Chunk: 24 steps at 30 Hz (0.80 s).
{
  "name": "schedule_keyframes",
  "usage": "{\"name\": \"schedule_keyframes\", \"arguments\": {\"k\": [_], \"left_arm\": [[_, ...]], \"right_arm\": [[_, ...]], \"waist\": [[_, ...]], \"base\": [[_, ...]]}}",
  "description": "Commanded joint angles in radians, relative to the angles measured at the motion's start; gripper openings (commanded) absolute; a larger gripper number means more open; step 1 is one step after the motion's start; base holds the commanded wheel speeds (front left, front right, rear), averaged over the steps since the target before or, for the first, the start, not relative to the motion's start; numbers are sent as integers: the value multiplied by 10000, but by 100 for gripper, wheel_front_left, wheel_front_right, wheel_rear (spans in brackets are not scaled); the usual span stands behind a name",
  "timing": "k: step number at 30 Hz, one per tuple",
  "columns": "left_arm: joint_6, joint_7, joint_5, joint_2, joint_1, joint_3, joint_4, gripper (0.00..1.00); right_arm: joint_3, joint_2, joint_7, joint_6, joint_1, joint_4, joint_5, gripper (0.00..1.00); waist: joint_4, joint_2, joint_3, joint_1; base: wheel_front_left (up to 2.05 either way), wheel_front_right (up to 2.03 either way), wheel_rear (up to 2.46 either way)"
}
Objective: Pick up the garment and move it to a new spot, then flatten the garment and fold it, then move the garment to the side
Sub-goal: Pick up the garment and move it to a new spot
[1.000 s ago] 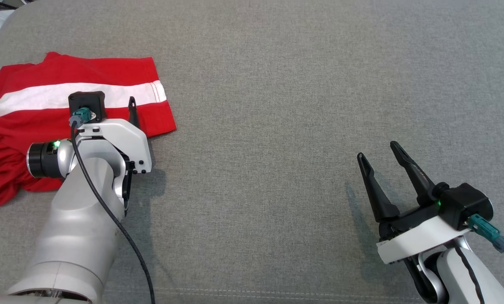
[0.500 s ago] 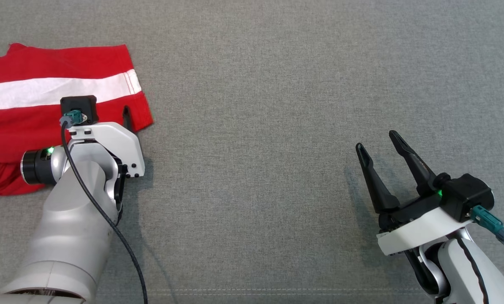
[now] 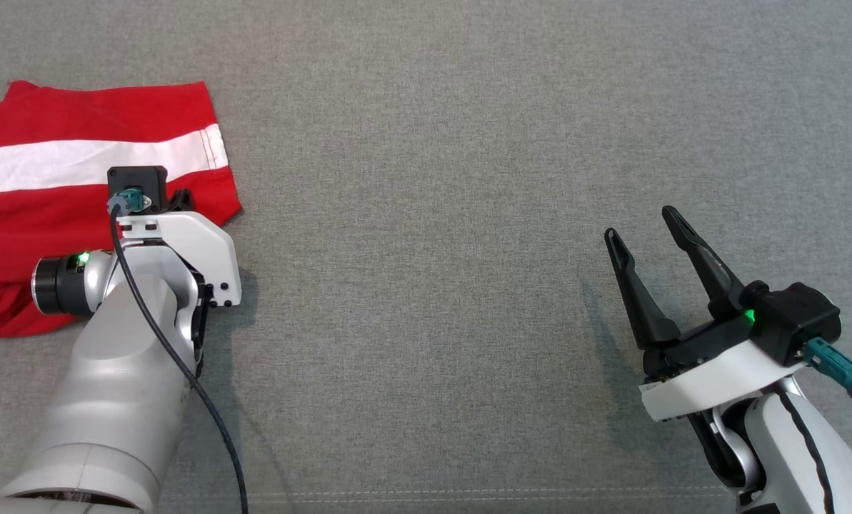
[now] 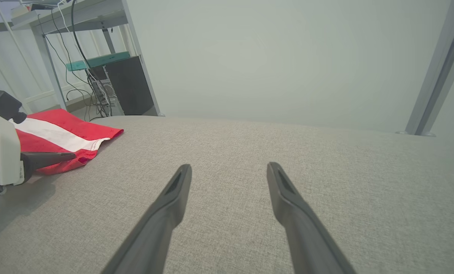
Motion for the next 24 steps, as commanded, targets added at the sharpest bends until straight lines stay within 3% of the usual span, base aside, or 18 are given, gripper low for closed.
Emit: {"name": "schedule_keyframes", "arguments": {"k": [1,12,24], "left_arm": [[56,-180,98,493,111,106,-130,0],[244,-1111,215,842,402,-108,-653,0],[312,-1167,328,1089,1098,-50,-3325,0]], "right_arm": [[206,43,-132,71,-61,-176,102,100],[292,334,-132,71,375,79,211,100],[269,580,-132,71,1098,259,252,100]], "waist": [[18,0,-155,0],[28,0,-1435,0],[-497,0,-3007,0]], "base": [[0,0,0],[0,0,0],[0,0,0]]}}
